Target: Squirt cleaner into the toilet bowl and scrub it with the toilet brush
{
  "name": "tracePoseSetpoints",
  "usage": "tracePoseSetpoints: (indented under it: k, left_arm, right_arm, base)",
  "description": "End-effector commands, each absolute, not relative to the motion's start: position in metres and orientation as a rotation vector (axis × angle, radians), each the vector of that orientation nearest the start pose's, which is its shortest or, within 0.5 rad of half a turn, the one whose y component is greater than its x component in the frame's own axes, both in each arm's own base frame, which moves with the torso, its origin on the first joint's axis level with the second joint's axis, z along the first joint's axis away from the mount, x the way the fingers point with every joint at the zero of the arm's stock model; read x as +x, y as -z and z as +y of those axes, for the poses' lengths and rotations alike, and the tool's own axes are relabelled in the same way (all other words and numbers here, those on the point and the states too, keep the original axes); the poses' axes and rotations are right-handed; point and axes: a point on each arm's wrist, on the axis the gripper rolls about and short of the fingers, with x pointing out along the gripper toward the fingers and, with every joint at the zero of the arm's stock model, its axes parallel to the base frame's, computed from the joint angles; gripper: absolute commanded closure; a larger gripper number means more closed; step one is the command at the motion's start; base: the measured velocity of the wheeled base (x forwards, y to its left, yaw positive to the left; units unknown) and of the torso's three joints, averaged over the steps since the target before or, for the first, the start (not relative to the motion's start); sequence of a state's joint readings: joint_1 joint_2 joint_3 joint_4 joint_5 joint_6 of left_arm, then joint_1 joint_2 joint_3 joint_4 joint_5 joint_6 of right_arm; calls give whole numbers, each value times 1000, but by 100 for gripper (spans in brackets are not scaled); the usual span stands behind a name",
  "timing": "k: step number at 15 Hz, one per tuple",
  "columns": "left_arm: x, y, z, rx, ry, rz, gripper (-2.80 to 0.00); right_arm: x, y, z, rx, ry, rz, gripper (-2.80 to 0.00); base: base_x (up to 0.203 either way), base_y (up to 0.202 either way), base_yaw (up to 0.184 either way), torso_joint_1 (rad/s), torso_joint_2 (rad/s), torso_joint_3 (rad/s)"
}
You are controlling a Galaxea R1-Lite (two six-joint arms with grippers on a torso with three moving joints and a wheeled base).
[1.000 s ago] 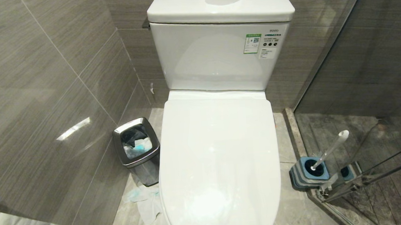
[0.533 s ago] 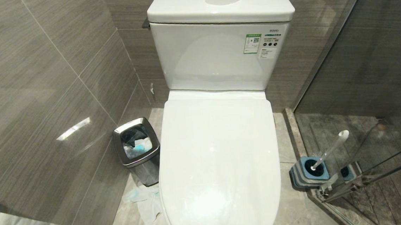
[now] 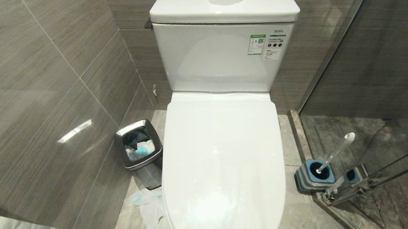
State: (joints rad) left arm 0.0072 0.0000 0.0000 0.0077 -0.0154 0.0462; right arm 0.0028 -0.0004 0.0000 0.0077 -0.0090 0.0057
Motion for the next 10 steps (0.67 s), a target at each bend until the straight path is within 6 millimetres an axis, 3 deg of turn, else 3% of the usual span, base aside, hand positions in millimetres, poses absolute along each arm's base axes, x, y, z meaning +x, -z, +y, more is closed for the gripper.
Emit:
tracePoseSetpoints:
  k: [1, 10]
  left_arm:
    - [-23, -74, -1, 46, 8, 11, 0]
    - [-23, -74, -1, 46, 8, 11, 0]
  right_arm:
    - [-23, -74, 0, 6, 6, 8, 0]
    - [-23, -75, 0, 5, 6, 8, 0]
  base:
    - [0, 0, 0, 0, 0, 0]
    - [0, 0, 0, 0, 0, 0]
